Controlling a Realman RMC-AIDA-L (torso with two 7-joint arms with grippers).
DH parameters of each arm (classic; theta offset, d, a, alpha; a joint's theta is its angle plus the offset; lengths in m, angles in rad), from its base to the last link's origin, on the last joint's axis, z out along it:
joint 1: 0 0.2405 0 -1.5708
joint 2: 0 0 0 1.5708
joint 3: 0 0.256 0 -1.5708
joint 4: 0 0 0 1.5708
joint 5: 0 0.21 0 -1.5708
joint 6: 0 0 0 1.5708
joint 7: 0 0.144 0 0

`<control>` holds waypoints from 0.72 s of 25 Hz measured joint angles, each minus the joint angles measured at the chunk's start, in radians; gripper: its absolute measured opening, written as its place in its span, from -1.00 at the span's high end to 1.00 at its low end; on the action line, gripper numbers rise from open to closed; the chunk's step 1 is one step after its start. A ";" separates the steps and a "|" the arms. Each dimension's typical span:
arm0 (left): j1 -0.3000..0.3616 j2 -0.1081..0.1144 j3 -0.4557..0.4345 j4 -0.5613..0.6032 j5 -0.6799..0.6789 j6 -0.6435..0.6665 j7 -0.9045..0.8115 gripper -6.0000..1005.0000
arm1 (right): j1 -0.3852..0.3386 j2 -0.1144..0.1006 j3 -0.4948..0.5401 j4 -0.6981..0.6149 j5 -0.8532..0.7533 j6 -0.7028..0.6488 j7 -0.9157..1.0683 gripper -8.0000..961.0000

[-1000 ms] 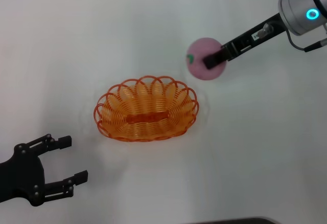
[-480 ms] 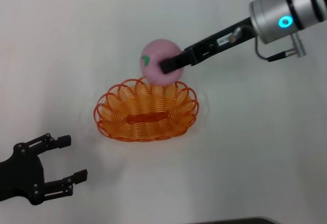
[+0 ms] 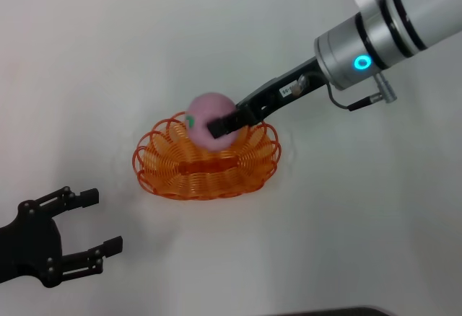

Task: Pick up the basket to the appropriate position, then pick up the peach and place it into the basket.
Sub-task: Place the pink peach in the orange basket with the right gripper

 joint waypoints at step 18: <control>-0.003 0.002 -0.024 -0.002 -0.002 0.008 -0.002 -0.70 | -0.049 -0.008 -0.021 -0.008 0.080 -0.012 -0.031 -0.65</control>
